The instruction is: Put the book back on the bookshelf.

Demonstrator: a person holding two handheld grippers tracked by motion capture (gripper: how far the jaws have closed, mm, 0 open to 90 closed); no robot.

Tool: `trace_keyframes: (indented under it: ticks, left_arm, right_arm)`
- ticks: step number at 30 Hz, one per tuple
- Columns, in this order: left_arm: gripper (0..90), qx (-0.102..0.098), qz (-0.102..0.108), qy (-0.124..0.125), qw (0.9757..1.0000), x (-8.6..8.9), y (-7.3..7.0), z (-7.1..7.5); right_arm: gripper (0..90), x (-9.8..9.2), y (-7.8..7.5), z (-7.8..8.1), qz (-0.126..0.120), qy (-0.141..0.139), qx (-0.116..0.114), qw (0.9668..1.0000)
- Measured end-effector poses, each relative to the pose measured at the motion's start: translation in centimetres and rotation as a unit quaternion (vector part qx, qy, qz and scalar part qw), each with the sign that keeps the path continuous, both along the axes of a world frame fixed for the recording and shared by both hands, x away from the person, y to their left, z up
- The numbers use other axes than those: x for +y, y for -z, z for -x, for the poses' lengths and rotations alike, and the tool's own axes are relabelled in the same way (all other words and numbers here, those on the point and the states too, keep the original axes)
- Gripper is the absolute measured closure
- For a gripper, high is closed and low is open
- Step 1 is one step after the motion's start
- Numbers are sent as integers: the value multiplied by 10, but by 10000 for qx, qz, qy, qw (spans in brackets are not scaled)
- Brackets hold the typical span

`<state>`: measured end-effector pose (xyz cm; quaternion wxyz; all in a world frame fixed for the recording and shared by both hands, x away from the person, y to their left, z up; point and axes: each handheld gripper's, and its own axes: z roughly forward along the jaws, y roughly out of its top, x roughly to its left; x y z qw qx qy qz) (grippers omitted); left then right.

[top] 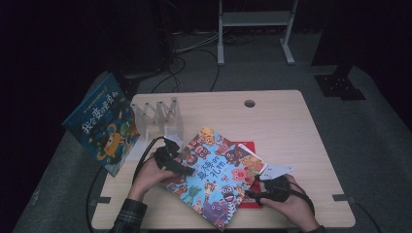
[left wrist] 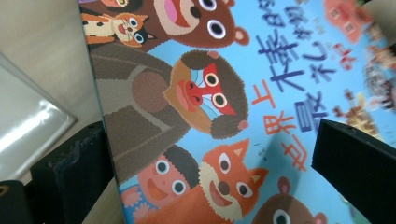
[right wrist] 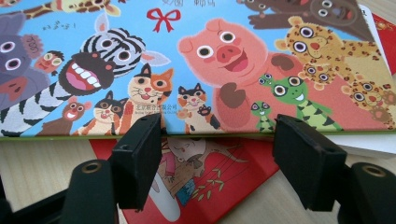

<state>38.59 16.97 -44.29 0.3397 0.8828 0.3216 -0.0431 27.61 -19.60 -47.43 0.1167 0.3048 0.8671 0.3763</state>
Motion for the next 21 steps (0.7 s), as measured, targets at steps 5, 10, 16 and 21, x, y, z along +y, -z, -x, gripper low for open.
trace_keyframes:
  ticks: [5,10,16,21]
  left_arm:
    - [5,-137,-53,48,9999,-3,-13,1]
    - [5,-183,-2,49,9998,-3,-19,0]
    - [6,-310,14,46,9995,-1,-32,-1]
    - [17,-424,-5,100,9990,3,-50,-2]
  right_arm:
    - [316,2,-2,0,42,11,-42,10000]
    - [316,3,-1,0,10,46,-76,10000]
    - [316,6,0,-3,-10,69,-116,9999]
    - [316,14,1,-7,11,89,-189,9998]
